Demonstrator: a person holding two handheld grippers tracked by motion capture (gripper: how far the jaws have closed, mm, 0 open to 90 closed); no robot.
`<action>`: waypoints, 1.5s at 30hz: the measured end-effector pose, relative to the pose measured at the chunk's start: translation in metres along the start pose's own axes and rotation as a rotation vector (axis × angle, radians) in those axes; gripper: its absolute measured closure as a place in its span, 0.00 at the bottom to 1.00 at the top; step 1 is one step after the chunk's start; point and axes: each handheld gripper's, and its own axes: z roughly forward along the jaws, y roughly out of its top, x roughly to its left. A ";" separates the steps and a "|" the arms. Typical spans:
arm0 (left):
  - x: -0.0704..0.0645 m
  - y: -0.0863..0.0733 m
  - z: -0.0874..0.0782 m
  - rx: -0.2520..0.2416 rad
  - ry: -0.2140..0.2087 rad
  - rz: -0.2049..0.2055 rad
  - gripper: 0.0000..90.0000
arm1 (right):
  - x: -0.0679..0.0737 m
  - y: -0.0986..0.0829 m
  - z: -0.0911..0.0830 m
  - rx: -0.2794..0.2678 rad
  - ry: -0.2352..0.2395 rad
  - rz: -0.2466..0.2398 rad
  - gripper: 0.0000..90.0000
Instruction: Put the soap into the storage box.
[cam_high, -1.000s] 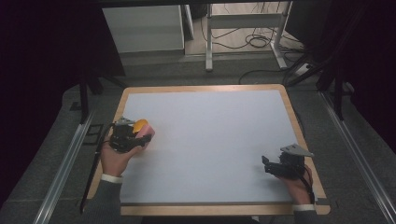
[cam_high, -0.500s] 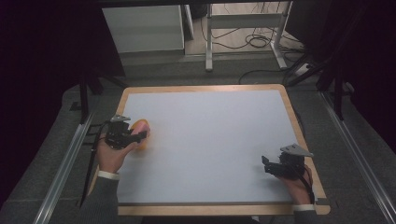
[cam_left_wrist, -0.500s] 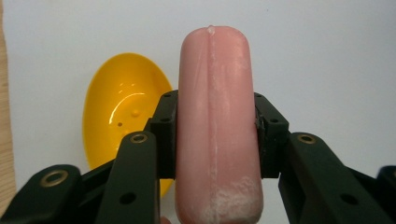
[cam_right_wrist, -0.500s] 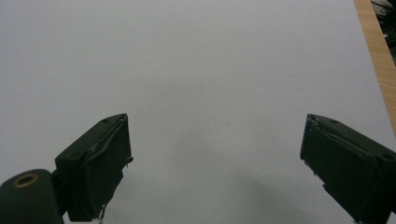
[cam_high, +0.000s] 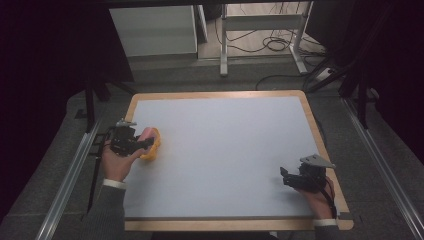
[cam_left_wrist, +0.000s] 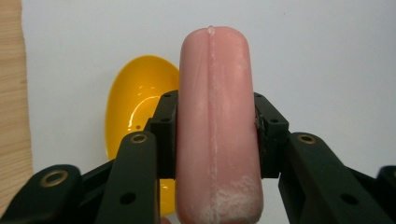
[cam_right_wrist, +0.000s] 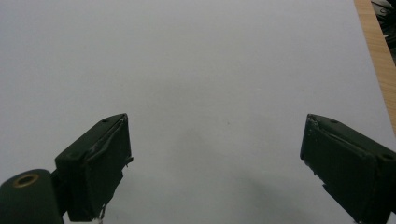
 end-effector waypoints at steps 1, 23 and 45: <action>0.001 0.001 0.000 0.001 0.002 -0.003 0.67 | 0.000 0.000 0.000 0.000 -0.001 0.001 0.09; 0.019 0.005 0.024 0.048 0.057 -0.039 0.67 | -0.001 -0.001 0.001 0.003 -0.004 0.003 0.09; 0.024 -0.010 0.050 0.113 0.063 -0.050 0.67 | -0.001 -0.001 0.002 0.010 -0.009 -0.003 0.09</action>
